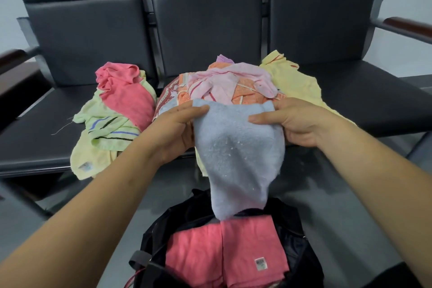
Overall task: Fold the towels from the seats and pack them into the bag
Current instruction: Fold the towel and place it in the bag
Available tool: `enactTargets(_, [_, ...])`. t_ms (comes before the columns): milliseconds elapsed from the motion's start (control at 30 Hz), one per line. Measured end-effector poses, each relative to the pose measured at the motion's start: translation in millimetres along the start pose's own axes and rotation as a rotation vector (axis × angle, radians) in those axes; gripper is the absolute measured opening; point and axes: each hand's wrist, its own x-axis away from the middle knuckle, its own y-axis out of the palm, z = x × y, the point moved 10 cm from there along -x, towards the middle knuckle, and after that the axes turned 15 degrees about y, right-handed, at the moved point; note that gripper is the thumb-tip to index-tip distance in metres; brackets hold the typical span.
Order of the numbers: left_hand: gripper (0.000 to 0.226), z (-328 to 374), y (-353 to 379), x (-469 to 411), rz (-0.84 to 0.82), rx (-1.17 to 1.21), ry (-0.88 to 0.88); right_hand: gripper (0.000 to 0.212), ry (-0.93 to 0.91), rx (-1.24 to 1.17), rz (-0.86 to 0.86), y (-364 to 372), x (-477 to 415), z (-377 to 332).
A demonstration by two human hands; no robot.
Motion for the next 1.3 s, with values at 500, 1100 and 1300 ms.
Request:
enactTargets(500, [0.033, 29.4, -13.8, 5.3, -0.037, -0.102, 0.162, 0.060, -0.098, -0.235, -0.125, 13.5, 1.8, -1.6])
enactTargets(1100, [0.037, 32.3, -39.9, 7.7, 0.020, -0.324, 0.149, 0.031, -0.193, -0.206, 0.020, -0.2, 7.0, -21.3])
enactTargets(1300, [0.017, 46.6, -48.0, 7.3, 0.094, -0.580, 0.264, 0.030, -0.207, -0.191, 0.135, -6.7, 7.9, -20.8])
